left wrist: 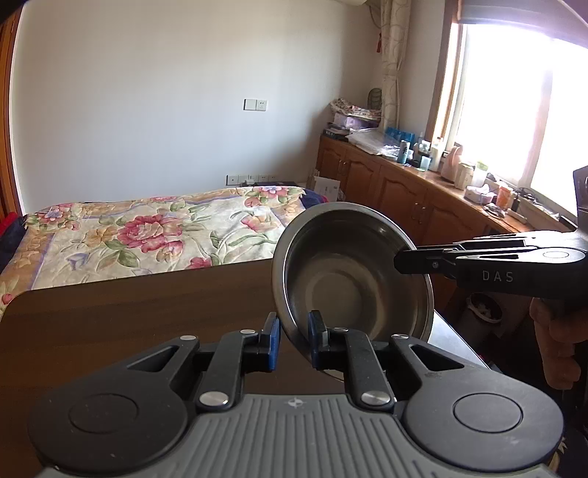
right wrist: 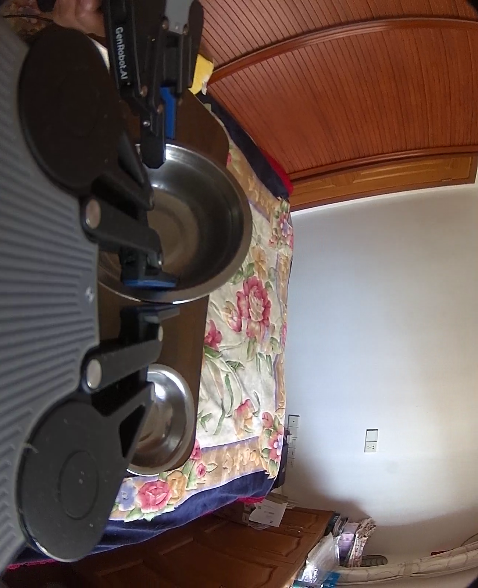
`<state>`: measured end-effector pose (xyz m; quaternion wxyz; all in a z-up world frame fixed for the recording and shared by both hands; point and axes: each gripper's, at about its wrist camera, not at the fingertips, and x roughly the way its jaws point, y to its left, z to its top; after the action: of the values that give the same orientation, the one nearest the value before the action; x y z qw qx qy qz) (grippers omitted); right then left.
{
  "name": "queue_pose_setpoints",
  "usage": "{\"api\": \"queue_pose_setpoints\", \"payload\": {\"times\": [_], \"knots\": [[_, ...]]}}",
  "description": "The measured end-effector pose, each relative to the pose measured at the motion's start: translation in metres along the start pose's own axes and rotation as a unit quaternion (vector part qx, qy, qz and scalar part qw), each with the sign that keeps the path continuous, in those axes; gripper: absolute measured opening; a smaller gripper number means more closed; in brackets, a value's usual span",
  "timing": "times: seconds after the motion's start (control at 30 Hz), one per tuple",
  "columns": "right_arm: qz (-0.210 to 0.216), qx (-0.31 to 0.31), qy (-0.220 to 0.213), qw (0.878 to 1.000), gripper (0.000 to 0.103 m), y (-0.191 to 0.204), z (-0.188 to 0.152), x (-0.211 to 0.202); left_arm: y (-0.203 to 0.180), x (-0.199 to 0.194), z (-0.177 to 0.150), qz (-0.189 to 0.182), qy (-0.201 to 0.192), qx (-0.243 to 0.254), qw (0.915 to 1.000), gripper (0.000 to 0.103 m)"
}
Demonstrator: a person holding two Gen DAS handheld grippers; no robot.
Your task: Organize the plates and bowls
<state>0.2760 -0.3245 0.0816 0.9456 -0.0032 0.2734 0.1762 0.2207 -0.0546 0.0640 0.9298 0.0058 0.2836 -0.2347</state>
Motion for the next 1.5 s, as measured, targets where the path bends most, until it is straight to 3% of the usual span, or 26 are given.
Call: {"api": "queue_pose_setpoints", "payload": {"times": [0.43,0.83,1.5], "knots": [[0.006,-0.013,0.007,1.000,0.011,0.020,-0.029,-0.026,-0.008,-0.035,-0.037,-0.015,0.003,0.004,0.9999,0.017],[0.017,-0.005,0.033,0.999,0.011,0.024,-0.063,-0.028,-0.012,-0.038,-0.073,-0.035,0.027,-0.005,0.9990,0.017],[0.042,-0.006,0.053,0.998,0.011,0.028,-0.093,-0.025,-0.007,-0.036,-0.104,-0.032,0.053,0.007,0.9981,0.017]]}}
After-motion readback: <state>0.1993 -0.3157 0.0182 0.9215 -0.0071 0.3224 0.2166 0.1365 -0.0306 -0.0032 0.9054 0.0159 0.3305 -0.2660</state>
